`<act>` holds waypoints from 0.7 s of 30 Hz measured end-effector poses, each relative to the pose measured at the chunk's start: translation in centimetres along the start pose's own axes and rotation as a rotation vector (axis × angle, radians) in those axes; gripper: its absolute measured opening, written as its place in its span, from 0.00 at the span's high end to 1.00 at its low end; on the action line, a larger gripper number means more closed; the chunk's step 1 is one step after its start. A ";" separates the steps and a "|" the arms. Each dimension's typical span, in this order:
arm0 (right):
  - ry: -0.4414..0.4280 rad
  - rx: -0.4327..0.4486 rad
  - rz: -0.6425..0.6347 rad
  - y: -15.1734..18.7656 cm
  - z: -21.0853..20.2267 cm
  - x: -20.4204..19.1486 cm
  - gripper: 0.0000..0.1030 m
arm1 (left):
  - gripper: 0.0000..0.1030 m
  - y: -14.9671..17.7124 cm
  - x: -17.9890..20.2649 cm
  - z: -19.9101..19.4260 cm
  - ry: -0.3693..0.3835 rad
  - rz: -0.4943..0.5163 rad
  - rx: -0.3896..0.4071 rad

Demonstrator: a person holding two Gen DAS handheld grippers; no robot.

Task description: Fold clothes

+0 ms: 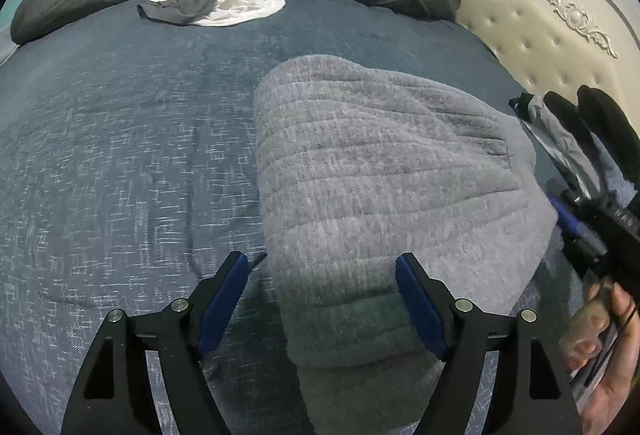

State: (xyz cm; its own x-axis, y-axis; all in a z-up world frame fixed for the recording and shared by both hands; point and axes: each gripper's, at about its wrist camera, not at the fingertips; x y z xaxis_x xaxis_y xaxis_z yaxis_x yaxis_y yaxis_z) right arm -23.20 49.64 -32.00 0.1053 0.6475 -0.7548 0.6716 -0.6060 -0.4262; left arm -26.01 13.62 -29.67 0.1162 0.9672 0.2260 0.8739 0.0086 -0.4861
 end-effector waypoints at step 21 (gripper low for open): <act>0.041 -0.204 -0.175 1.8 5.8 -4.1 0.95 | 0.15 2.6 -2.6 -0.8 0.075 -0.038 0.049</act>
State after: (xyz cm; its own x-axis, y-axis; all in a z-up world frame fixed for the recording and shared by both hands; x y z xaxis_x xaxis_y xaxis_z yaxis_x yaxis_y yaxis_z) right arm -26.69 43.24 -32.52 0.0012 0.7547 -0.6561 0.8158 -0.3802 -0.4358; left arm -23.65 10.94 -30.86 0.1202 0.9443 0.3064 0.8545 0.0587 -0.5162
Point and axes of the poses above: each gripper's, at about its wrist camera, not at the fingertips, and z roughly the way its jaws point, x to its right, y to its underside, and after that the axes turned 6 degrees about -x, right-handed
